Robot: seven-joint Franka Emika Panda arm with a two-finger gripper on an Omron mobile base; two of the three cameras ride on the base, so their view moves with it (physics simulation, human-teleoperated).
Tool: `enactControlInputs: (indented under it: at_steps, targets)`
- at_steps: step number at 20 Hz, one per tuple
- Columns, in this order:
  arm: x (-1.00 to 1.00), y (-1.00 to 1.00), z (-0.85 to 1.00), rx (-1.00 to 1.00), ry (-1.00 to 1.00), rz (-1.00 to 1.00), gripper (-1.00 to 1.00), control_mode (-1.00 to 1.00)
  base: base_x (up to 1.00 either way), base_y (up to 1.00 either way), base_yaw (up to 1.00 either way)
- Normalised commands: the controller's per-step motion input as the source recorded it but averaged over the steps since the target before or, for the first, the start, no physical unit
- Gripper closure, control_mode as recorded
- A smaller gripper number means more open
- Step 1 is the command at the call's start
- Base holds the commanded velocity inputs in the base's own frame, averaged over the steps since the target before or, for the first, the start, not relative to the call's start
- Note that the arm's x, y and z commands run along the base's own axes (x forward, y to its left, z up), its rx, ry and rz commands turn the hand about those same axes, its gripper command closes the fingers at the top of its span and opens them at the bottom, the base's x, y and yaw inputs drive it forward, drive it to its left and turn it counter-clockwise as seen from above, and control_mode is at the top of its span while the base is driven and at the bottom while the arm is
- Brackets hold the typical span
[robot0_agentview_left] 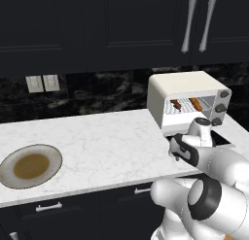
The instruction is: Pick up the kebab skewer and baguette bread, and place them inside the toaster oven. Close the toaster oven door and start by setting the timer.
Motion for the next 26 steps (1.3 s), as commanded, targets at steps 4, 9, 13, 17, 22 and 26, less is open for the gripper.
enactControlInputs:
  at_steps: [4,9,13,17,22,26]
  targets:
    - [0.24,0.0,-0.04,0.0,-0.09,0.0,-1.0,-1.0,0.0,0.0,0.0]
    - [-0.09,0.0,-0.21,0.0,-0.1,0.0,-1.0,-1.0,0.0,0.0,0.0]
    - [-0.48,0.0,-0.24,0.0,-0.14,0.0,-1.0,-1.0,0.0,0.0,0.0]
    - [-0.34,0.24,-0.14,0.0,-0.1,0.0,-1.0,-1.0,0.0,0.0,0.0]
    - [-0.32,0.44,-0.07,0.0,-0.14,0.0,-1.0,-1.0,0.0,0.0,0.0]
    - [0.0,0.68,-0.32,0.0,-0.13,0.0,-1.0,-1.0,0.0,0.0,0.0]
